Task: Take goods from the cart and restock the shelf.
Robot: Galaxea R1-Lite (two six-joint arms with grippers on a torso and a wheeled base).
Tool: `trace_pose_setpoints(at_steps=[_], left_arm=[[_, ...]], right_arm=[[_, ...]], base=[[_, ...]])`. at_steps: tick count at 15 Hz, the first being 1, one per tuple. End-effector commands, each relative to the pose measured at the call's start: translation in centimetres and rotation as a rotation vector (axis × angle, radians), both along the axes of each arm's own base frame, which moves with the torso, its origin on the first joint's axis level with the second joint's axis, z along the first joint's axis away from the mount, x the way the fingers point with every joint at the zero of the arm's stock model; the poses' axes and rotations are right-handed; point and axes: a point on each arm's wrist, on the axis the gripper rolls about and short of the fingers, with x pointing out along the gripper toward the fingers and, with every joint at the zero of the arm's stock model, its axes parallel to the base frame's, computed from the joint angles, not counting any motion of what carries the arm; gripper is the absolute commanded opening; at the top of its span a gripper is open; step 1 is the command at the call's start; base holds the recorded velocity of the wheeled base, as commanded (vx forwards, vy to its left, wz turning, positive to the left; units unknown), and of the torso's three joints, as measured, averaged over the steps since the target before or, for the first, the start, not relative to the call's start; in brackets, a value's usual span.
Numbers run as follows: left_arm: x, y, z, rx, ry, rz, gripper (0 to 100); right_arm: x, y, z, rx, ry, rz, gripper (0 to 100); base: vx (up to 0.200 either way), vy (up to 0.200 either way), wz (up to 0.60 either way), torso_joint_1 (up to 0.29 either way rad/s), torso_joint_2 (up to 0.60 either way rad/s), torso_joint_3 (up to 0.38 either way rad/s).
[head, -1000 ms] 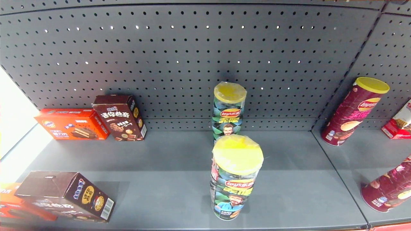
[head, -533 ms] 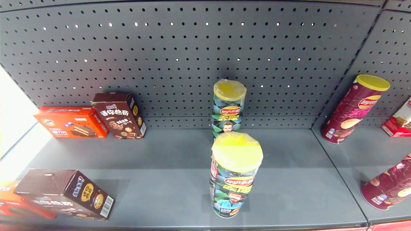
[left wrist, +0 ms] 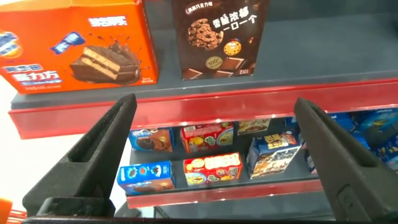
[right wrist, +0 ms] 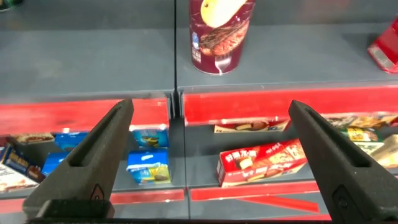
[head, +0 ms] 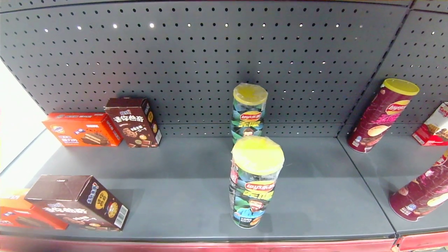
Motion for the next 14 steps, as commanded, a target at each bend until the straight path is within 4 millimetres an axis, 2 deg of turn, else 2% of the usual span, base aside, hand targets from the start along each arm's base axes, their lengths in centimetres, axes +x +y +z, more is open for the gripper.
trace_pose_setpoints(at_steps=[1,13,14], left_arm=[[-0.01,0.0,0.02,0.0,-0.002,0.0,100],[-0.01,0.0,0.02,-0.004,-0.001,0.002,100],[-0.01,-0.01,0.02,0.003,-0.002,-0.003,100]], right_arm=[[0.01,0.0,0.01,0.0,0.001,0.0,100],[0.01,0.0,0.01,0.0,0.001,0.0,100],[0.01,0.0,0.01,0.0,0.001,0.0,100]], base=[[0.0,0.0,0.0,0.0,0.0,0.0],[0.0,0.0,0.0,0.0,0.0,0.0],[-0.2,0.0,0.0,0.002,0.0,-0.002]])
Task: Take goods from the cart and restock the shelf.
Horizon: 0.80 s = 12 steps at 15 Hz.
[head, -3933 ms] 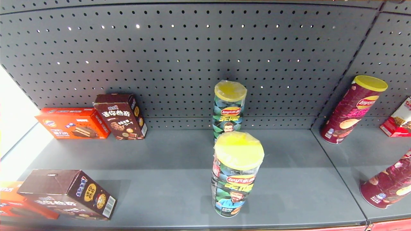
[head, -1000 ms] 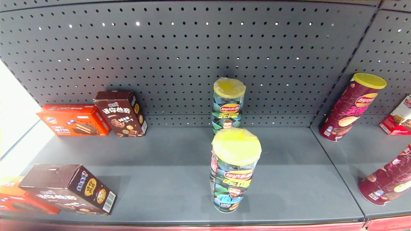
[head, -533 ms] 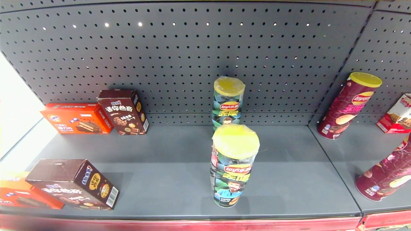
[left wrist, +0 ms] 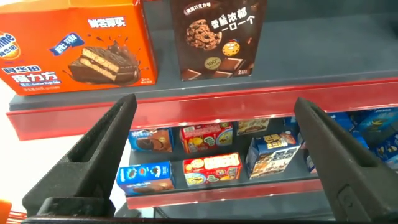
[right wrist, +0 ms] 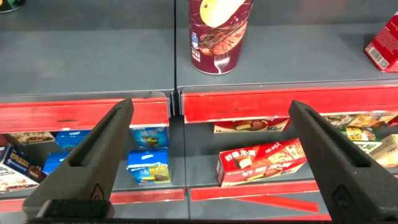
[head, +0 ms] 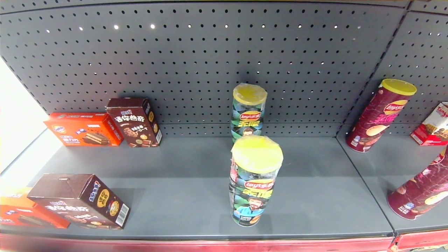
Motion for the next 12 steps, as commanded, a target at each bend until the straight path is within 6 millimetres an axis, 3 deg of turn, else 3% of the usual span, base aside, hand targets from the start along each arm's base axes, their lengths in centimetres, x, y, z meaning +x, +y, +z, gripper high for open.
trace_pose_setpoints(at_steps=[1,2,12], left_arm=[[0.0,0.0,-0.01,0.003,0.0,-0.001,100],[0.0,0.01,-0.01,-0.005,0.0,0.003,100],[0.01,0.0,-0.05,-0.005,0.002,0.006,100]], right_arm=[[0.01,0.0,0.0,0.0,0.001,0.0,100],[0.01,0.0,0.0,0.0,0.001,0.0,100],[0.01,0.0,0.0,0.0,0.001,0.0,100]], base=[[-0.2,0.0,0.0,0.002,0.01,-0.002],[-0.2,0.0,0.0,0.017,0.01,-0.007],[0.0,0.0,0.0,0.0,0.0,0.0]])
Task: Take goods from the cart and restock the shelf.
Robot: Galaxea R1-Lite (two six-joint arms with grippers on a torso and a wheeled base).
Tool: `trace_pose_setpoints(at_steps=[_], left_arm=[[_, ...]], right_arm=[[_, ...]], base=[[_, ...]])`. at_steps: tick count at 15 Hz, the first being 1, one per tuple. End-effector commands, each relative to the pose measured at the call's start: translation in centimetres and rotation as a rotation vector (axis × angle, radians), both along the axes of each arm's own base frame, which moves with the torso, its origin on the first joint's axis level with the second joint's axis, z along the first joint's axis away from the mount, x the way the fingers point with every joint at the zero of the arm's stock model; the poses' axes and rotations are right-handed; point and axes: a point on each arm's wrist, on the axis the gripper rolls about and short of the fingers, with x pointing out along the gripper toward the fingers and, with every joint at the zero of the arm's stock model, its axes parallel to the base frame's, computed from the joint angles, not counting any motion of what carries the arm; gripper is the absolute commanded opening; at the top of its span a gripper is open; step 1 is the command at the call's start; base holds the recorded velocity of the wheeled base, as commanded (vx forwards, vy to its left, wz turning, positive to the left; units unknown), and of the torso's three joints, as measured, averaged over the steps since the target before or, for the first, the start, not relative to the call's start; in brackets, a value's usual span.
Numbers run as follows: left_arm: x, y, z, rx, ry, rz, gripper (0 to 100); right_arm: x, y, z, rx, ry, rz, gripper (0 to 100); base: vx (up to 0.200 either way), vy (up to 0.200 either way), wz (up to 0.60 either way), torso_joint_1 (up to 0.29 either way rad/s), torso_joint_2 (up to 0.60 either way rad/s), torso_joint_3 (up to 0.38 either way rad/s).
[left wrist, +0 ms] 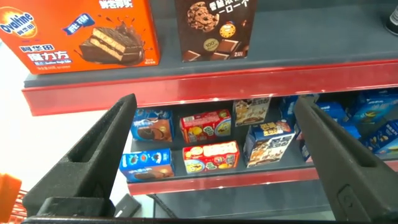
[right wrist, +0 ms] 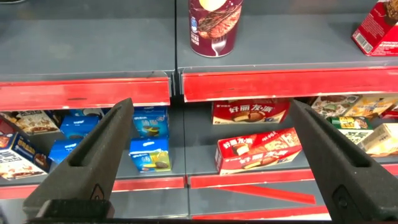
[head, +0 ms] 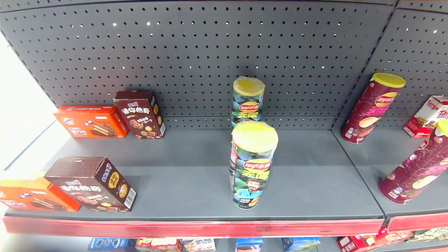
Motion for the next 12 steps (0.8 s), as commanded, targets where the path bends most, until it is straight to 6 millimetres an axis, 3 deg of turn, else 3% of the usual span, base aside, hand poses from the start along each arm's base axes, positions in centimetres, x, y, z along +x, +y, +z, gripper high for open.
trace_pose_setpoints(at_steps=[1,12], left_arm=[[0.0,0.0,-0.03,0.002,0.001,-0.001,100],[0.0,0.01,-0.03,0.0,0.001,0.002,100]], right_arm=[[0.01,0.0,0.0,0.0,0.001,0.0,100],[0.01,0.01,-0.01,-0.001,0.003,0.004,100]], base=[[0.0,0.0,0.0,0.0,0.0,0.0],[0.0,0.0,0.0,0.0,0.0,0.0]])
